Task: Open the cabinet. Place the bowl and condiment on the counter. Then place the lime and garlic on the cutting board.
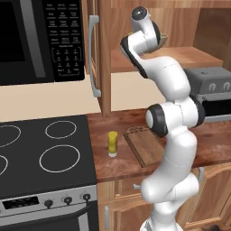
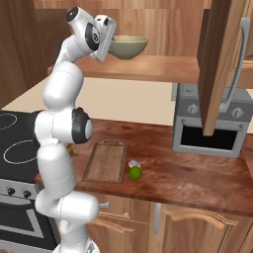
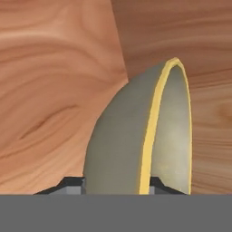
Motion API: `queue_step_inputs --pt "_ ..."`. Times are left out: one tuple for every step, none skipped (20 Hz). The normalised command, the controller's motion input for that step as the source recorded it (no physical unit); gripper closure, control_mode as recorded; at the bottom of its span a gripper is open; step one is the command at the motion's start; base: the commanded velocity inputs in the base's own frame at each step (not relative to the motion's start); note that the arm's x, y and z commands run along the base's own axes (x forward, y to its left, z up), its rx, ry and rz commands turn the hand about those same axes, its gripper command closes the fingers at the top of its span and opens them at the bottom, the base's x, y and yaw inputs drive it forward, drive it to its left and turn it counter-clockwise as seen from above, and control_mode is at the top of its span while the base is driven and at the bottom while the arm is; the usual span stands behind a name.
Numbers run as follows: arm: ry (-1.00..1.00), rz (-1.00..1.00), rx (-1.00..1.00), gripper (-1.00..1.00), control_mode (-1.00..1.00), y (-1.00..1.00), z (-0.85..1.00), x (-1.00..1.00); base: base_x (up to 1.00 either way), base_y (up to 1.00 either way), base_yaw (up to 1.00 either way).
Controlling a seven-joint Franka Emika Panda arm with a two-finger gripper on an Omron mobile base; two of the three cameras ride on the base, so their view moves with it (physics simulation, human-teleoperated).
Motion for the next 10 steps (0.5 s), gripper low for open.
queue_step_inputs --pt "0.0 -0.01 0.0 1.0 -1.0 0.0 -0.34 -0.48 0.0 0.0 0.0" --pt "0.0 -0.01 0.0 1.0 -1.0 0.0 -0.31 -0.58 0.0 0.0 0.0" --pt "0.0 -0.01 0.0 1.0 -1.0 0.0 -0.26 -0.66 0.0 0.0 0.0" --pt "0.0 -0.01 0.0 1.0 -1.0 0.0 -0.21 -0.84 0.0 0.0 0.0" --pt "0.0 -0.02 0.0 1.0 -1.0 0.0 -0.21 -0.98 0.0 0.0 0.0" --pt "0.0 -0.02 0.0 1.0 -1.0 0.0 -0.16 -1.0 0.0 0.0 0.0" --pt "-0.01 -0.03 0.0 1.0 -1.0 0.04 -0.17 -1.0 0.0 0.0 0.0" --pt "-0.01 -0.04 0.0 1.0 -1.0 0.01 -0.19 -1.0 0.0 0.0 0.0" --pt "-0.01 -0.04 0.0 1.0 -1.0 0.04 -0.21 -1.0 0.0 0.0 0.0" --pt "-0.01 -0.04 0.0 1.0 -1.0 0.04 -0.19 -1.0 0.0 0.0 0.0"
